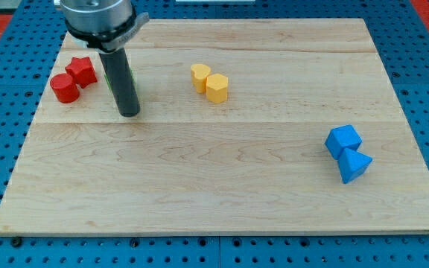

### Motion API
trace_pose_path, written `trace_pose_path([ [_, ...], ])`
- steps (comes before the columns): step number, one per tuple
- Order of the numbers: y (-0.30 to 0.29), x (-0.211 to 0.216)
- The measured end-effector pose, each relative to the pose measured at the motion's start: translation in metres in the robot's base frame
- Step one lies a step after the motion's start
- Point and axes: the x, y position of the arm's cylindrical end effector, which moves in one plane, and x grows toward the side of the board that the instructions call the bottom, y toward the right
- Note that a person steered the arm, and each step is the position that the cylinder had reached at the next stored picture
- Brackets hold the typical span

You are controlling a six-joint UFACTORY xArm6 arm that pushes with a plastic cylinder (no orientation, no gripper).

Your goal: Push the green blocks to the top left side of the board

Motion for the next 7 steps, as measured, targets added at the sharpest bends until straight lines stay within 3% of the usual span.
trace_pose_path([
  [4,-0.045,-0.106],
  [5,0.013,-0.110],
  [7,-0.066,-0.145],
])
